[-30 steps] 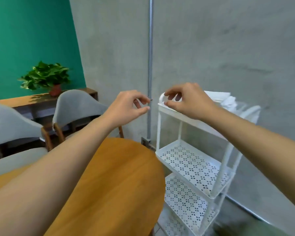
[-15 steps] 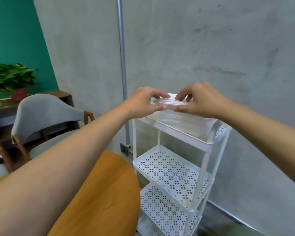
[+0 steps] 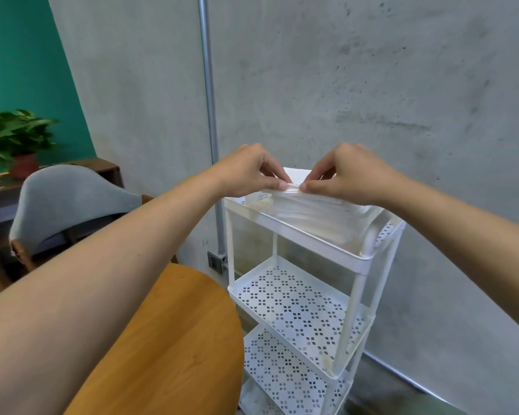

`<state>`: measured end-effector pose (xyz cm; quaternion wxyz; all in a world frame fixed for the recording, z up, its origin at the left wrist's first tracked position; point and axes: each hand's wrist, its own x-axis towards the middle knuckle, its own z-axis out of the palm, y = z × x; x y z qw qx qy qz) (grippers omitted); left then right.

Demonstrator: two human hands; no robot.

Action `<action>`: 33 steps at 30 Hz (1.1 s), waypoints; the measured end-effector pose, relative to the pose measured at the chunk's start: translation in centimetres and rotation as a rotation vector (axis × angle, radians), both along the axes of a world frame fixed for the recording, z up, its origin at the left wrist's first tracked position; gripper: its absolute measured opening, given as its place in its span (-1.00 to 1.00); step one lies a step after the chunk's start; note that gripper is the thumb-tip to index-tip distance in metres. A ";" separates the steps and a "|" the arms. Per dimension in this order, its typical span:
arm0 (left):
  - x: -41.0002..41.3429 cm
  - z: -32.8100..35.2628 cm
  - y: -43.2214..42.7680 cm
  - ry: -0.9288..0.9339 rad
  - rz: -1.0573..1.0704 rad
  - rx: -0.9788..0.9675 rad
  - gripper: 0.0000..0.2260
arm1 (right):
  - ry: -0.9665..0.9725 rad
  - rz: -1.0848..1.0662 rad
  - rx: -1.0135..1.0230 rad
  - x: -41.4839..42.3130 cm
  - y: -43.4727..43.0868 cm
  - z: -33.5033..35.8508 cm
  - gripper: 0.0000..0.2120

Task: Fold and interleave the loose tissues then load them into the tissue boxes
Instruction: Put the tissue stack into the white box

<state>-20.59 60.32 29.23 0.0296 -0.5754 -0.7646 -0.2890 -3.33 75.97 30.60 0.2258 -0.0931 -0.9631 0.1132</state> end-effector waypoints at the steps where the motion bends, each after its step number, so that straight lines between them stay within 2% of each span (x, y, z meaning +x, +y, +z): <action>1: 0.1 0.0 0.0 0.006 -0.001 -0.003 -0.86 | 0.002 -0.003 0.007 0.0 -0.1 0.0 -0.86; 11: 0.4 0.2 0.7 0.056 0.017 -0.005 -0.88 | 0.036 -0.002 0.048 0.1 0.1 -0.4 -0.88; 16: 0.5 0.0 1.0 0.116 0.015 0.054 -0.89 | 0.069 0.025 0.009 0.4 0.2 -0.1 -0.64; 20: 0.8 -0.5 1.4 0.113 0.035 0.148 -0.91 | 0.120 0.000 0.051 -0.2 0.7 0.4 -0.82; 25: 0.8 -0.4 1.3 0.171 0.052 0.140 -0.87 | 0.210 0.021 0.125 -0.5 1.0 0.5 -0.81; 33: 2.0 2.4 0.7 0.094 0.191 0.560 -0.94 | 0.525 0.003 0.215 -0.8 1.0 2.7 -0.91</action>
